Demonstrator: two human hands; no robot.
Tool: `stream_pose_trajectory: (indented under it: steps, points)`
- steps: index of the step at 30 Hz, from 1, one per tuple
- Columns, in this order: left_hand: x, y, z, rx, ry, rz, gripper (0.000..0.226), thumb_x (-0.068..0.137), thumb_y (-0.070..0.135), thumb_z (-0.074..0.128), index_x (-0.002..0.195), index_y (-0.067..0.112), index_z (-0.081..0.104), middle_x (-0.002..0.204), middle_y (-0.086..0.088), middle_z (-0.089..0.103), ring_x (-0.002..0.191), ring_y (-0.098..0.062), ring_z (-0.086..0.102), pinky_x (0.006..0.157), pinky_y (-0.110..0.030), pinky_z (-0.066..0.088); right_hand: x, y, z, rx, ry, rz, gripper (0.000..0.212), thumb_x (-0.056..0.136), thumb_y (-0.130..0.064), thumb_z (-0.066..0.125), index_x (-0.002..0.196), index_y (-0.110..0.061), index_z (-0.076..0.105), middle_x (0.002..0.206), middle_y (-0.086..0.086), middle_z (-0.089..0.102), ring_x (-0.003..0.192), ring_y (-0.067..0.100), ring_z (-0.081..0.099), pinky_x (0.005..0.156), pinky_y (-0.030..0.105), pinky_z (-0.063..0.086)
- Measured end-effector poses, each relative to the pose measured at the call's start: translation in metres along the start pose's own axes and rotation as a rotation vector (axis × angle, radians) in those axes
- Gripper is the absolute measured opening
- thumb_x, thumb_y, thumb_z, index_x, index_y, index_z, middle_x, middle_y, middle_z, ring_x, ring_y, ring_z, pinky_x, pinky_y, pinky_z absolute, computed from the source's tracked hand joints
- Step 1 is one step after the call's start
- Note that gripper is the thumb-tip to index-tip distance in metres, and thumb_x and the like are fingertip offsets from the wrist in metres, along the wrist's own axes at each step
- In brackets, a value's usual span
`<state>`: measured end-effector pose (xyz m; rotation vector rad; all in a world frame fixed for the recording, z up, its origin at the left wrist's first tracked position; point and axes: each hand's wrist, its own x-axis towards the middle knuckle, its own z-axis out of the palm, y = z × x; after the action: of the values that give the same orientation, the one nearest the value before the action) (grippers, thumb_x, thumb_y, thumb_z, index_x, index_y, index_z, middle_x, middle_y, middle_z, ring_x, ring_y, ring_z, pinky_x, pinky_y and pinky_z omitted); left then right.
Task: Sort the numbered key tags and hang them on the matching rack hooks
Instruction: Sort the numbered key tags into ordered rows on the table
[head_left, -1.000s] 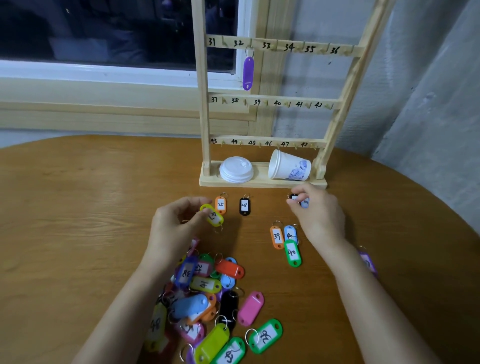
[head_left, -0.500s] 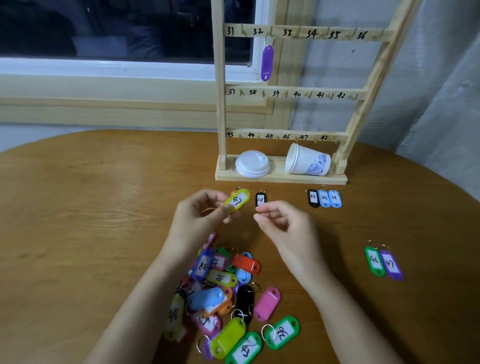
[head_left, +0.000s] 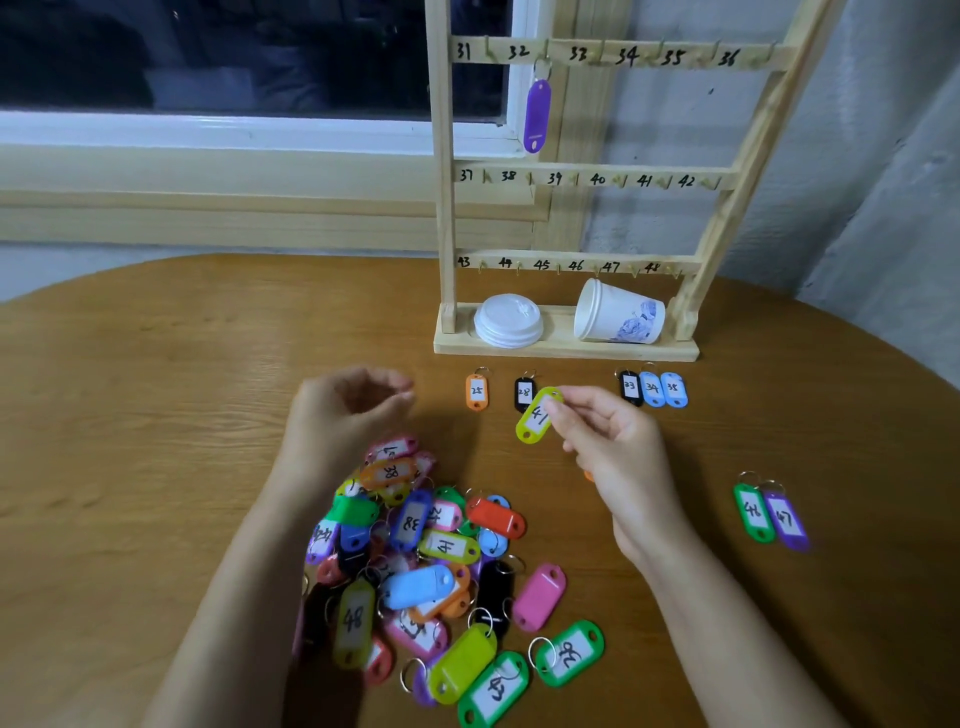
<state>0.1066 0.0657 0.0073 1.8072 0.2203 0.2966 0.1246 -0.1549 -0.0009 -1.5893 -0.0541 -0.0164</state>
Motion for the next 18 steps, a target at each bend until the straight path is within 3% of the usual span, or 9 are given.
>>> stream_pose_trajectory:
  steps: [4, 9, 12, 18]
  points:
    - [0.004, -0.007, -0.009, 0.195, 0.05, -0.013, 0.01, 0.078, 0.006, 0.073, 0.085, 0.013, 0.071, 0.08, -0.005, 0.072, 0.07, -0.013, 0.067, 0.062, -0.028, 0.056, 0.0, 0.0, -0.001, -0.016, -0.009, 0.011, 0.018, 0.088, -0.017, 0.065, 0.105, -0.013, 0.068, 0.084, -0.005, 0.068, 0.062, -0.012, 0.056, 0.055, 0.006, 0.042]
    - [0.005, -0.014, -0.01, 0.47, -0.071, 0.027, 0.021, 0.069, 0.009, 0.081, 0.084, 0.021, 0.072, 0.076, 0.009, 0.069, 0.068, 0.0, 0.063, 0.054, -0.006, 0.044, -0.001, -0.001, 0.0, -0.027, -0.015, 0.024, 0.018, 0.088, -0.017, 0.064, 0.105, -0.012, 0.068, 0.085, -0.002, 0.069, 0.062, -0.011, 0.057, 0.055, 0.007, 0.042]
    - [0.004, -0.015, -0.008, 0.543, -0.148, 0.011, 0.026, 0.068, 0.009, 0.083, 0.089, 0.021, 0.072, 0.076, 0.012, 0.068, 0.074, -0.002, 0.063, 0.059, -0.006, 0.041, -0.001, -0.002, -0.001, -0.028, -0.017, 0.031, 0.017, 0.088, -0.017, 0.064, 0.104, -0.014, 0.068, 0.086, -0.001, 0.069, 0.061, -0.011, 0.056, 0.055, 0.006, 0.042]
    - [0.001, -0.011, 0.0, 0.567, -0.198, 0.051, 0.028, 0.073, 0.007, 0.078, 0.095, 0.022, 0.07, 0.076, 0.015, 0.062, 0.071, 0.002, 0.058, 0.054, -0.006, 0.043, -0.001, -0.002, -0.001, -0.012, -0.021, 0.037, 0.01, 0.088, -0.016, 0.064, 0.097, -0.018, 0.068, 0.083, -0.003, 0.068, 0.059, -0.01, 0.055, 0.054, 0.007, 0.041]
